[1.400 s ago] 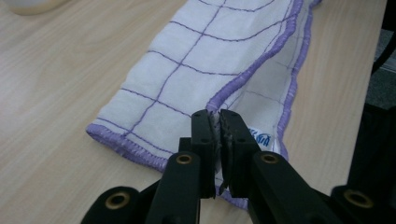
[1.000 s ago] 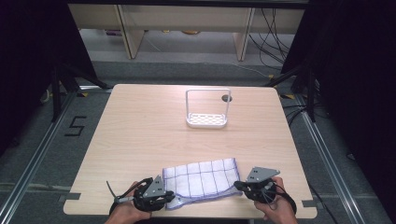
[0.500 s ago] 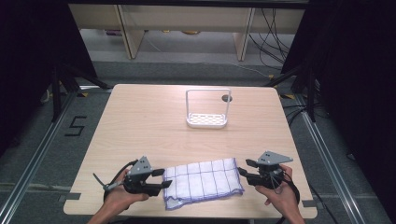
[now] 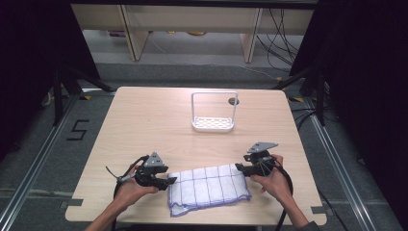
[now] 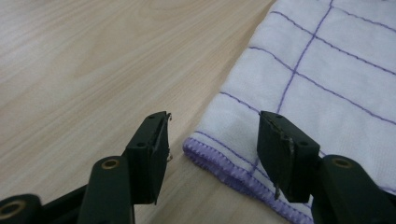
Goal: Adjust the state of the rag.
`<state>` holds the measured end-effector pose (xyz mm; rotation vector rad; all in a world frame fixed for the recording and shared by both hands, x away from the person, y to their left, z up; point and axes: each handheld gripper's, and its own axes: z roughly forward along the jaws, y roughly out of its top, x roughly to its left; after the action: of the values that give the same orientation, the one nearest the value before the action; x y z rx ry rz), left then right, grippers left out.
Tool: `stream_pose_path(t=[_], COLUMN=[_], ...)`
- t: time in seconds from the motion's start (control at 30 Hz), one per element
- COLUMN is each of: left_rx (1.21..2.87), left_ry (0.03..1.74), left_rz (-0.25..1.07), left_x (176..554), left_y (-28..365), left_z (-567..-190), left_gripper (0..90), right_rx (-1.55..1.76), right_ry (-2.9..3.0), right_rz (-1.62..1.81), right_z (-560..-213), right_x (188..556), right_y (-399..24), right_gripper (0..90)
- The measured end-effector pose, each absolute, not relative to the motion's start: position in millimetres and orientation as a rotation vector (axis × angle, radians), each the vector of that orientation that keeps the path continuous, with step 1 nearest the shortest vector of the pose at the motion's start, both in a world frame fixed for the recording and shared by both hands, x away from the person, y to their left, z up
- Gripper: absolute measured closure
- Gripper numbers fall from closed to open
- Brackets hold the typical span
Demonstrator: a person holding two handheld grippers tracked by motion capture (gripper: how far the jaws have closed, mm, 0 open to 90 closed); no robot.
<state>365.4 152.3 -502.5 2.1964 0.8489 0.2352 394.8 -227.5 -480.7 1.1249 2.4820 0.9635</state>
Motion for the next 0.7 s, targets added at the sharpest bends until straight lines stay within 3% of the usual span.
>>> stream_pose_path(t=[0.37, 0.6, 0.7], left_rx=[2.226, 2.212, 2.215], left_ry=[0.804, 0.778, 0.752], left_rz=[0.261, 0.233, 0.233], left_x=[365, 362, 358], left_y=[147, 148, 145], left_z=[-513, -514, -514], left_gripper=[46.6, 58.5, 69.7], right_rx=[1.108, 1.106, 1.074], right_ry=[2.527, 2.54, 2.542], right_rz=[0.881, 0.897, 0.96], right_z=[-499, -499, -503], right_x=[402, 400, 402], right_y=[-222, -221, -222], right_gripper=[52.8, 63.6, 74.5])
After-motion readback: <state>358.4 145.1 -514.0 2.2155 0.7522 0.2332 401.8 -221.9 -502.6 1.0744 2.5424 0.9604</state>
